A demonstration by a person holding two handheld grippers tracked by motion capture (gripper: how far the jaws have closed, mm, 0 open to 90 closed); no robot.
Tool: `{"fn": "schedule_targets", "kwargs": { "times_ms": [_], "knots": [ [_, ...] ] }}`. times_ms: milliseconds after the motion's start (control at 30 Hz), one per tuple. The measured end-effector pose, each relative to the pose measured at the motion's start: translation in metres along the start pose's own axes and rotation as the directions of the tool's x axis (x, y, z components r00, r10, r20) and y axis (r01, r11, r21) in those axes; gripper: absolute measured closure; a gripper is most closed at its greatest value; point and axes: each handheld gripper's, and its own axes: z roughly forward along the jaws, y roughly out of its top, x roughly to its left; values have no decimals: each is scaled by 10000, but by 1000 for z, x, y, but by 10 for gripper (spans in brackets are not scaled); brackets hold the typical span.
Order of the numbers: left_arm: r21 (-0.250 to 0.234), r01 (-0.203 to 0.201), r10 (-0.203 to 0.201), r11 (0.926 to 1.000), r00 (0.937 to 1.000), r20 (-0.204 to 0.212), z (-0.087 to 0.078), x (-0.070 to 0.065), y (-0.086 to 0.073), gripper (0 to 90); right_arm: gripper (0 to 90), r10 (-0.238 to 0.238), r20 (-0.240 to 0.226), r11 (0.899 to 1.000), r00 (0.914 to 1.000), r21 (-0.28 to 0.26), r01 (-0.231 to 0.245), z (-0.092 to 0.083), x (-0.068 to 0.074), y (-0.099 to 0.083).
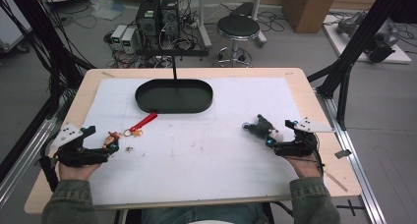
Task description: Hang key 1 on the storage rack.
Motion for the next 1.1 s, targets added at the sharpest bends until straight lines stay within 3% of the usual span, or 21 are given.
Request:
{"fn": "schedule_targets", "kwargs": {
  "times_ms": [33, 167, 567, 800, 1100],
  "knots": [
    [202, -207, 208, 9996, 9998, -68, 2, -1, 0, 17, 5, -41, 10, 10000, 10000, 63, 41, 1, 0, 0],
    [532, -239, 241, 9983, 9997, -34, 6, 0, -2, 17, 5, -149, 15, 9995, 9999, 261, 149, 3, 1, -1],
    [683, -187, 184, 9975, 9998, 52, 8, 1, -3, 18, 5, -181, 24, 9988, 9998, 466, 180, 5, 0, -2],
    [1169, -663, 646, 9909, 9977, 182, 13, -2, -2, 18, 5, -217, 43, 9975, 9998, 679, 214, 7, 0, -2],
    [1456, -688, 645, 9870, 9973, 340, 19, -1, 0, 18, 5, -226, 141, 9970, 9996, 747, 215, 8, 0, -2]
  ]
}}
